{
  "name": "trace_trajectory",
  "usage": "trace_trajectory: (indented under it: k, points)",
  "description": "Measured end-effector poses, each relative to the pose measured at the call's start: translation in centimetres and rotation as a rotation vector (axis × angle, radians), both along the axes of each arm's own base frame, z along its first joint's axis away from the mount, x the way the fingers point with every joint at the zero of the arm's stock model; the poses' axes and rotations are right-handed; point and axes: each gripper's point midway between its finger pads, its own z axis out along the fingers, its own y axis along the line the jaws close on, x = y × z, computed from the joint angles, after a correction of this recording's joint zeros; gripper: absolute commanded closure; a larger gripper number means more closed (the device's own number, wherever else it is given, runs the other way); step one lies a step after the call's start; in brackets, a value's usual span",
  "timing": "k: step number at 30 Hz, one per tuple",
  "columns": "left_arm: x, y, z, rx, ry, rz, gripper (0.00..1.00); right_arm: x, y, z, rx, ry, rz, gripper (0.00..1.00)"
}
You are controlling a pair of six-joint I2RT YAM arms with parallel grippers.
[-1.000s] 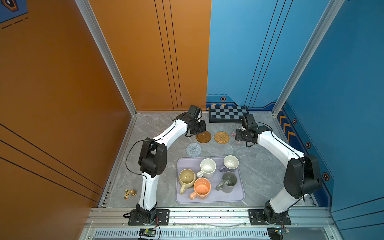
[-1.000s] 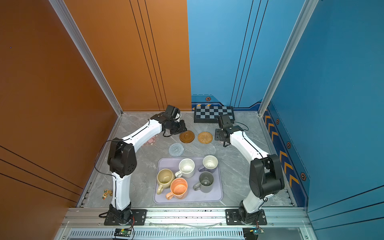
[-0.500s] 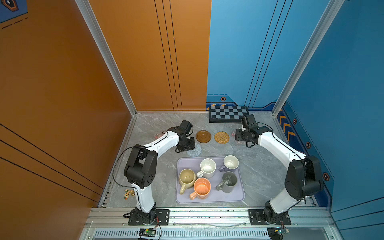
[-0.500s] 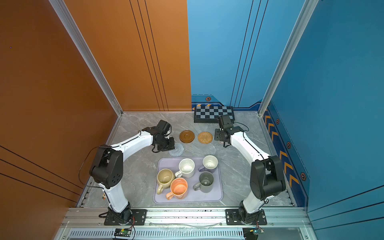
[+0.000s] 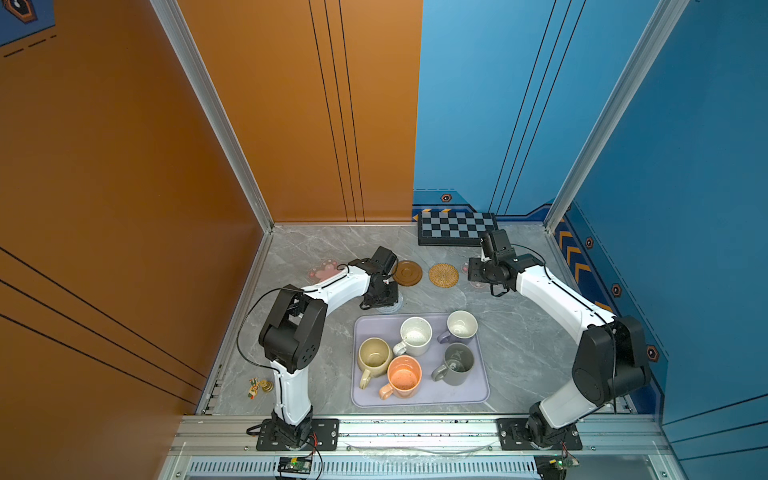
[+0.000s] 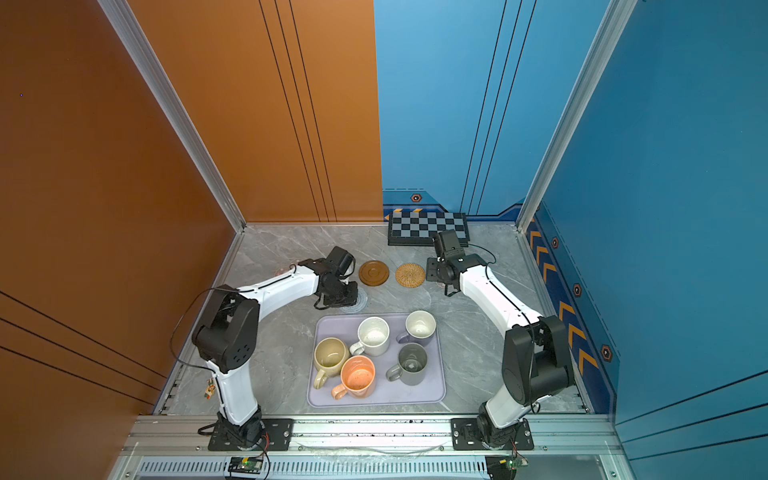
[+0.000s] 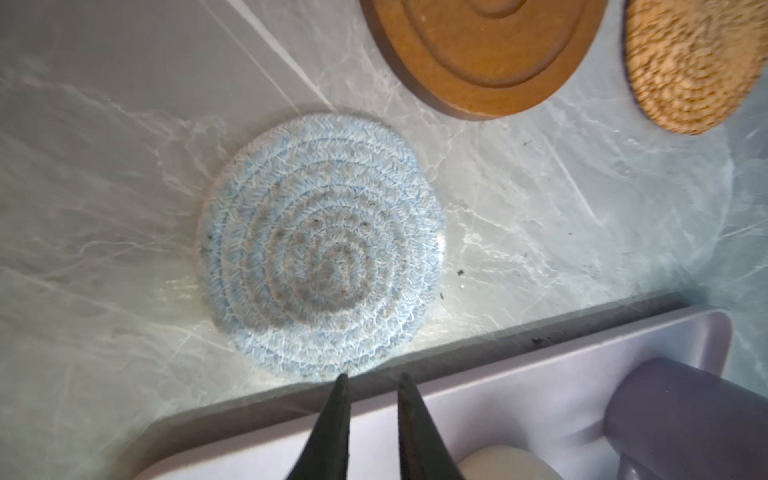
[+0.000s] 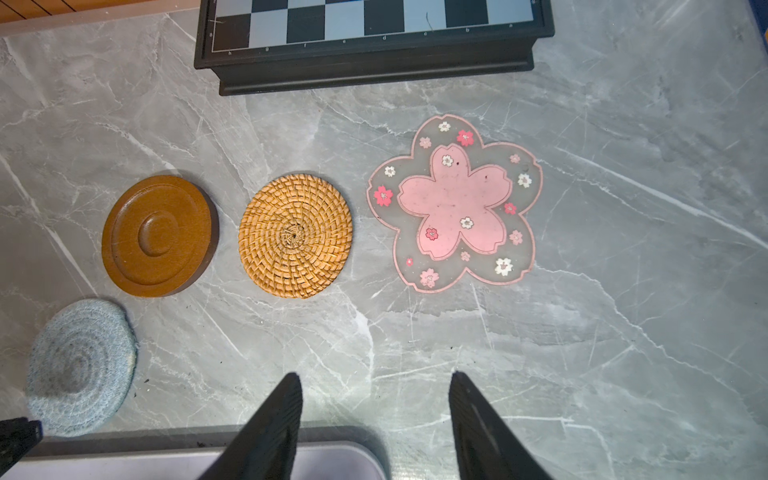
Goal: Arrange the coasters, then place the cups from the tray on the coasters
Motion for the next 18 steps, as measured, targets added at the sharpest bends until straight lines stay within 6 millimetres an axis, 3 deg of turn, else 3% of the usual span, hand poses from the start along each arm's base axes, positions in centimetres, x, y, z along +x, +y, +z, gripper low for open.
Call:
trace_trajectory:
  k: [9,18]
  points:
    - [0.3,-0.1,-1.8,0.010,0.023,0.007,0.78,0.1,0.0,0.1,0.001,-0.002,0.000,0.40]
    - [1.4,0.4,-1.8,-0.003,-0.003,0.056,0.79,0.1,0.1,0.1,0.000,-0.002,0.001,0.40]
